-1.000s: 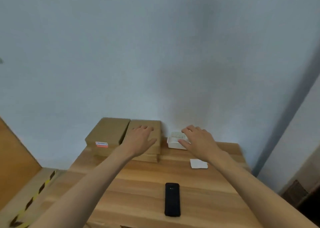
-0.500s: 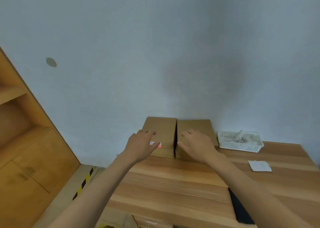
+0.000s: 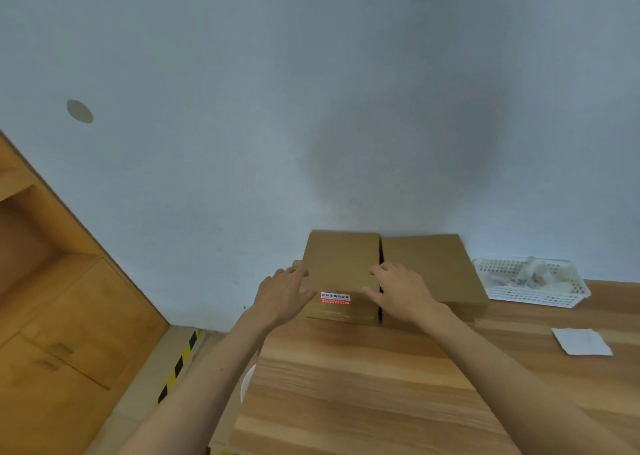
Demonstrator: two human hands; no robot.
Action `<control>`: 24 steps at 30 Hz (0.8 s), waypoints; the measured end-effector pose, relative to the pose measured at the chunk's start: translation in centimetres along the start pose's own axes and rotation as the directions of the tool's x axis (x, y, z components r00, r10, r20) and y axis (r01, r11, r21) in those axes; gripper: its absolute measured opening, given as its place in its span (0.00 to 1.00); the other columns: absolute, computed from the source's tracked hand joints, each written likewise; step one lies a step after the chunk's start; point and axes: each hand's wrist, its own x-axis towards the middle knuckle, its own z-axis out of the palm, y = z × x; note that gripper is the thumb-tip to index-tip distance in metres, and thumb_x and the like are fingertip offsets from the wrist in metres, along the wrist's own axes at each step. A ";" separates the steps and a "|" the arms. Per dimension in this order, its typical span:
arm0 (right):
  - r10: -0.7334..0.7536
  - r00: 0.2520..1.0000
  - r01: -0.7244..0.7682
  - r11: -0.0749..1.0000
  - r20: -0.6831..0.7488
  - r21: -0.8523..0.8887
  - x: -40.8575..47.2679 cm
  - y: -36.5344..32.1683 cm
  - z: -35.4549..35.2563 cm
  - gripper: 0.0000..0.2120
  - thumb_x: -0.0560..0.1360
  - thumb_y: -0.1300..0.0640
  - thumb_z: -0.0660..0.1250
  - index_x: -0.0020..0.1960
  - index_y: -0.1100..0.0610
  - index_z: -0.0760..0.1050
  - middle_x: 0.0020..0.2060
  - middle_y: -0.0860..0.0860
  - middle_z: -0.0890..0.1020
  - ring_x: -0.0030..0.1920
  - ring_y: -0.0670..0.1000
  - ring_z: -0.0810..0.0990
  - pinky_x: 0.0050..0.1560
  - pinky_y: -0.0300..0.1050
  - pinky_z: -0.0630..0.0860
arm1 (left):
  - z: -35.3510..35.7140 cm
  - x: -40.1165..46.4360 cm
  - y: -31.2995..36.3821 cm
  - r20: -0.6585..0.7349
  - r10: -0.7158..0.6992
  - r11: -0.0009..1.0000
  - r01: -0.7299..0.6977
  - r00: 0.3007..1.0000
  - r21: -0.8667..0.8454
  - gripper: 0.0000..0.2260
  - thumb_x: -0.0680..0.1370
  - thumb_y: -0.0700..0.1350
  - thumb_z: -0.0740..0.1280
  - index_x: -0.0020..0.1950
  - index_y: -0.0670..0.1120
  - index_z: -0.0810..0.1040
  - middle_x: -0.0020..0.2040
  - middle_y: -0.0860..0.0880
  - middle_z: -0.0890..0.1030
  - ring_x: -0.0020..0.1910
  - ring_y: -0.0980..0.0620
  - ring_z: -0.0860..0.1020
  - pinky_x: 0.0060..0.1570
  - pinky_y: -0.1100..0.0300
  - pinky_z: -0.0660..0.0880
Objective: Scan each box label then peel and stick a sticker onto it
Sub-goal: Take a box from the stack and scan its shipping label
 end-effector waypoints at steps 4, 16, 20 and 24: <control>0.027 0.999 -0.028 1.000 0.045 0.014 4.4 0.4 3.1 0.23 0.81 0.41 0.59 0.69 0.55 0.70 0.66 0.54 0.76 0.65 0.57 0.74 0.61 0.53 0.74 | 2.0 4.3 -1.9 0.033 -0.022 1.000 0.023 0.999 -0.017 0.23 0.83 0.58 0.61 0.74 0.48 0.69 0.70 0.49 0.76 0.68 0.48 0.73 0.62 0.51 0.72; 0.324 0.901 -0.382 0.908 0.290 0.172 11.0 2.2 10.9 0.22 0.81 0.49 0.65 0.66 0.64 0.66 0.61 0.61 0.74 0.61 0.63 0.76 0.56 0.54 0.75 | 9.7 11.6 -7.6 0.235 -0.138 0.980 0.166 0.962 -0.105 0.27 0.81 0.58 0.65 0.76 0.50 0.65 0.69 0.48 0.75 0.65 0.46 0.74 0.57 0.50 0.73; 0.403 0.830 -0.514 0.822 0.386 0.246 12.5 2.5 13.1 0.32 0.80 0.51 0.66 0.75 0.68 0.58 0.64 0.64 0.74 0.63 0.65 0.76 0.58 0.54 0.74 | 11.2 13.3 -8.9 0.345 -0.148 0.950 0.230 0.927 -0.210 0.29 0.80 0.56 0.66 0.77 0.50 0.61 0.69 0.46 0.74 0.64 0.44 0.76 0.60 0.47 0.74; 0.471 0.758 -0.630 0.708 0.452 0.319 13.5 3.0 14.8 0.34 0.79 0.54 0.68 0.75 0.69 0.54 0.63 0.65 0.76 0.62 0.64 0.77 0.57 0.53 0.75 | 12.6 15.3 -9.9 0.438 -0.162 0.895 0.318 0.884 -0.313 0.28 0.79 0.54 0.69 0.75 0.48 0.65 0.67 0.46 0.75 0.64 0.44 0.76 0.62 0.47 0.74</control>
